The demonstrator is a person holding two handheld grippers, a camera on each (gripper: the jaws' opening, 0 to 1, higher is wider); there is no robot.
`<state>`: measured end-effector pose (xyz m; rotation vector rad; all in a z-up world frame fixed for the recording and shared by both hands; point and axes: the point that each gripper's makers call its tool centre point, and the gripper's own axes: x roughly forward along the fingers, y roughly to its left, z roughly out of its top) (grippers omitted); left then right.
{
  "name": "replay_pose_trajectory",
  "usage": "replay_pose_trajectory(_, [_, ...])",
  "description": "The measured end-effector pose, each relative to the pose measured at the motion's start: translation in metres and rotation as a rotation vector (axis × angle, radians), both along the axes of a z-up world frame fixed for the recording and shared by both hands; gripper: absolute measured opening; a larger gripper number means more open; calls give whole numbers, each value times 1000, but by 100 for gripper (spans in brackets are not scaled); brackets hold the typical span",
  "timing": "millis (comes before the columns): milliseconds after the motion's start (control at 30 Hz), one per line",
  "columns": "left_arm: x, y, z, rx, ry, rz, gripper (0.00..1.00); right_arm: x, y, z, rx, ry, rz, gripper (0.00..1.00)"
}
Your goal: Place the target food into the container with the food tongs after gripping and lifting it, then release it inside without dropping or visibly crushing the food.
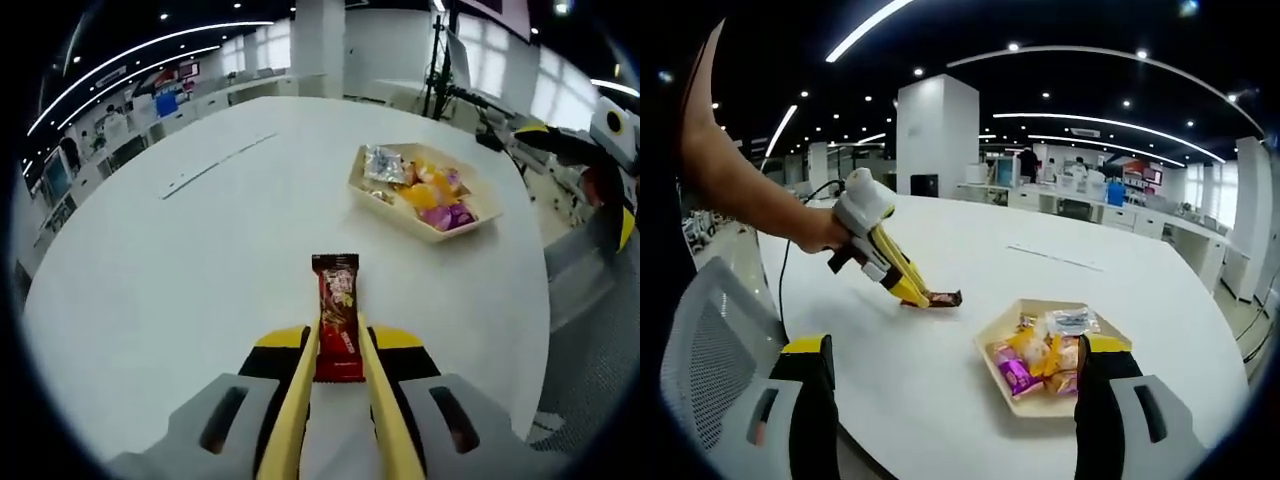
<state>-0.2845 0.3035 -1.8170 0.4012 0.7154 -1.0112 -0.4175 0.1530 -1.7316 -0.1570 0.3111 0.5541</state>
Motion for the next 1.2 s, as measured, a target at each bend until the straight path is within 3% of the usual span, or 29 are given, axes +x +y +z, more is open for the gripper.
replay_pose_trajectory(333, [7, 11, 35, -20, -6, -80, 19, -1, 1, -2, -10, 7, 8, 99])
replay_pose_trajectory(733, [6, 33, 89, 3, -6, -164, 19, -1, -1, 1, 11, -2, -4, 100])
replay_pose_trajectory(967, [-3, 48, 90, 18, -8, -159, 19, -1, -2, 2, 11, -4, -4, 100])
replay_pose_trajectory(1200, [-11, 43, 93, 16, -8, -183, 18, -1, -1, 1, 5, 0, -3, 100])
